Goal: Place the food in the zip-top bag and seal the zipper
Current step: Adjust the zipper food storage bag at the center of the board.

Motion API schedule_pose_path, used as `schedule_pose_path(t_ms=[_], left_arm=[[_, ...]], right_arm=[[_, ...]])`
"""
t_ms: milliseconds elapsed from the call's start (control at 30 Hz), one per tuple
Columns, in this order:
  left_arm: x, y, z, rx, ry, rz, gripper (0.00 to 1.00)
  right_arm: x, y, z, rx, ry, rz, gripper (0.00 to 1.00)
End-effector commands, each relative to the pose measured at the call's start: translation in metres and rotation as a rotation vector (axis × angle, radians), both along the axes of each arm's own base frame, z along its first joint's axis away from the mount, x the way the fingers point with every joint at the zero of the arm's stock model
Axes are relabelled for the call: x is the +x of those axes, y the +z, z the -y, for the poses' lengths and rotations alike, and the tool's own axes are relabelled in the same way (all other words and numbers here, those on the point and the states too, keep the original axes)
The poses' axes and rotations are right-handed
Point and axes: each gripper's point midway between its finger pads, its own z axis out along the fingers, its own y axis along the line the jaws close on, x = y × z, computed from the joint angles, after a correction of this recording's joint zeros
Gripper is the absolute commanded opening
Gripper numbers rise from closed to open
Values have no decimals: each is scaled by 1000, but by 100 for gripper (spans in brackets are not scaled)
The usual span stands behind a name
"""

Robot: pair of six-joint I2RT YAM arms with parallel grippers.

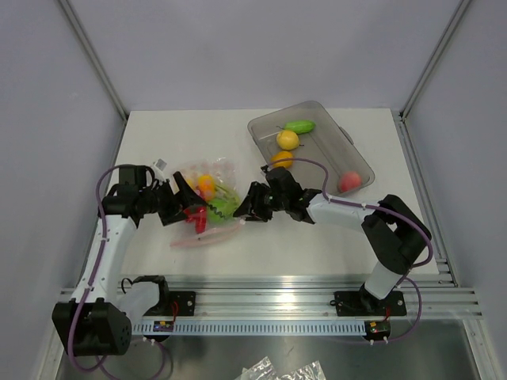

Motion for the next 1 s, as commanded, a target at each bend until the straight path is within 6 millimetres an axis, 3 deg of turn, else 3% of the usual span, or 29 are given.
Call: schedule_pose_path(t_ms=[0,133,167,267,400,567,700,867,900,967], left_arm=[[-5,-1,7,15,-16,22,90],[-24,-2,22,0,-40,14,88],[-29,-3,28,-11,-48,3,88],[-38,-10,35,-39,-46,-21,85],[-51,-13,51,-108,-82,-64,84],[-56,-10,81,-301,-68,-136,83],[-51,-17,88,-390,5,-160,80],[-49,-22,94,-449,57,-199,89],[-47,-27,94,-459,81,-198,87],[-36,-17,97,-536,118,-155,82]], right_arm=[[-4,23,-3,22,43,27,46],[-7,16,-3,10,39,-10,32],[-7,15,-3,14,39,-10,23],[-6,13,-3,14,30,-13,16],[-6,14,-5,35,27,-13,0],[-6,27,-8,109,24,16,0],[-5,32,-11,134,21,17,0],[-3,44,-16,192,13,15,0],[-3,44,-18,200,13,10,0],[-4,48,-20,233,17,3,0]])
